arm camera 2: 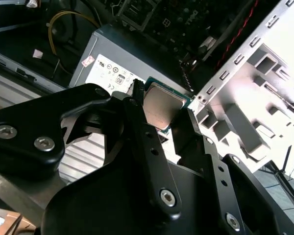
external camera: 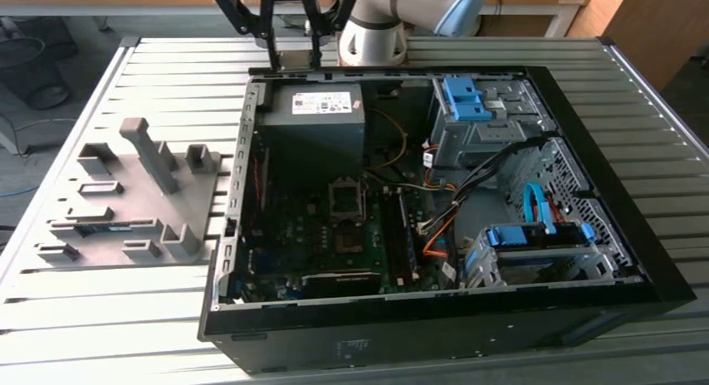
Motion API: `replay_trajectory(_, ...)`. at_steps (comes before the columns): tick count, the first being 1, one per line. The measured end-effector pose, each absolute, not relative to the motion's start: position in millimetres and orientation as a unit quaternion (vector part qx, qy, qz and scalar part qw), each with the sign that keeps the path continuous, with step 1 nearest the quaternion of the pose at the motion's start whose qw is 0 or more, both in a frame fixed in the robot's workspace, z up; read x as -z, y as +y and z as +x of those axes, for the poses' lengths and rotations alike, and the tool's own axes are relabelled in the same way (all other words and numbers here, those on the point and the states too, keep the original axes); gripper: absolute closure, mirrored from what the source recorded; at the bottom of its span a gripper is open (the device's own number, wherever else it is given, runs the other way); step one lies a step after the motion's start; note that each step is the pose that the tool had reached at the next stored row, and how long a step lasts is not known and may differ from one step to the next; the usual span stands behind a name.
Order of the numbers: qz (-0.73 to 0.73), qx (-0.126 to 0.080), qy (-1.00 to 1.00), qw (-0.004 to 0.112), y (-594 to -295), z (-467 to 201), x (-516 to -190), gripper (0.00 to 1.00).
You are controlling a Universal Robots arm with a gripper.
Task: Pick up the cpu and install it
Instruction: 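Pick up the cpu and move it towards the insertion slot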
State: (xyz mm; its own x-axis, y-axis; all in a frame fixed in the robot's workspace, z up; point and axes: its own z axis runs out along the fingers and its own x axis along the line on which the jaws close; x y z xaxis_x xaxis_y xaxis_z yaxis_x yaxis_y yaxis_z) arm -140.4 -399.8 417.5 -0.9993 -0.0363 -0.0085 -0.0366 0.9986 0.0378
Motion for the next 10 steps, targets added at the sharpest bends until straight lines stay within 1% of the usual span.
replay_trajectory(10, -0.018, -0.019, 1.000, 0.004, -400, -122, -417, 0.53)
